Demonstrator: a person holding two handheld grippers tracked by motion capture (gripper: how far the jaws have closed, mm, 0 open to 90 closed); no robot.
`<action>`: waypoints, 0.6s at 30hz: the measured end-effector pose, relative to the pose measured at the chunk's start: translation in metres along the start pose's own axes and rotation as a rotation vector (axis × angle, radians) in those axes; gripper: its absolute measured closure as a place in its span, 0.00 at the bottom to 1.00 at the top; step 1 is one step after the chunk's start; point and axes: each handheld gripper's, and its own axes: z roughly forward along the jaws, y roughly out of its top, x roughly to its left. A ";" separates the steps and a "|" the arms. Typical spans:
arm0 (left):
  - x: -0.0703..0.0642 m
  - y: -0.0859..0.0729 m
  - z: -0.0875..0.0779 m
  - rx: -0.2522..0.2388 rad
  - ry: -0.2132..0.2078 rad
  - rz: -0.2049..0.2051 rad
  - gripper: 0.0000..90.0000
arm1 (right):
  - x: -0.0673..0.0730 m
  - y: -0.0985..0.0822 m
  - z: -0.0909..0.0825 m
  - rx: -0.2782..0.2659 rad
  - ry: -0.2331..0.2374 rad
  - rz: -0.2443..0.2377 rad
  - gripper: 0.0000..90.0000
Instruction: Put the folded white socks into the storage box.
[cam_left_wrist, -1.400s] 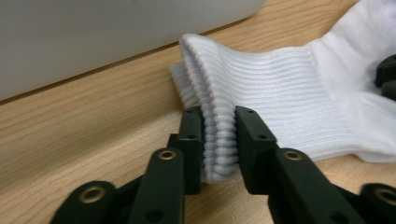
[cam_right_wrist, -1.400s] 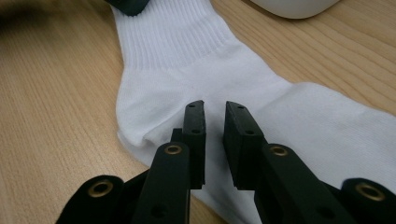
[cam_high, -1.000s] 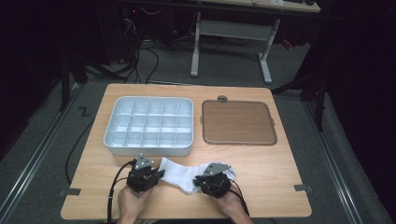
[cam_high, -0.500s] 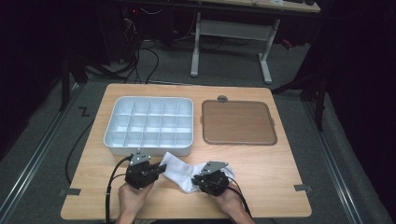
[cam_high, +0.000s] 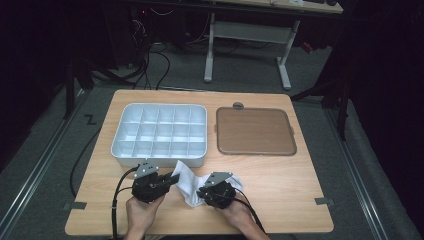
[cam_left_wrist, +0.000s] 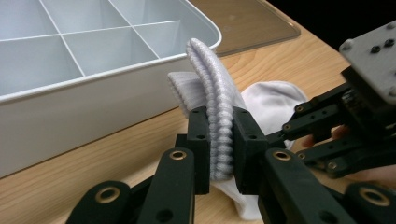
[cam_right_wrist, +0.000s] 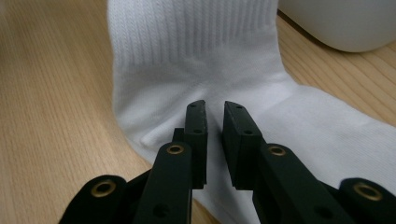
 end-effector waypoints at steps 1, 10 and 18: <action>0.000 0.000 0.000 0.005 -0.002 0.008 0.88 | 0.002 0.001 0.002 -0.004 0.001 0.003 0.90; -0.006 0.004 -0.003 -0.007 -0.042 -0.008 0.88 | 0.012 0.010 0.012 -0.017 -0.004 -0.016 0.90; -0.010 0.000 0.002 0.017 -0.030 0.029 0.88 | 0.019 0.016 0.020 -0.033 0.017 -0.013 0.89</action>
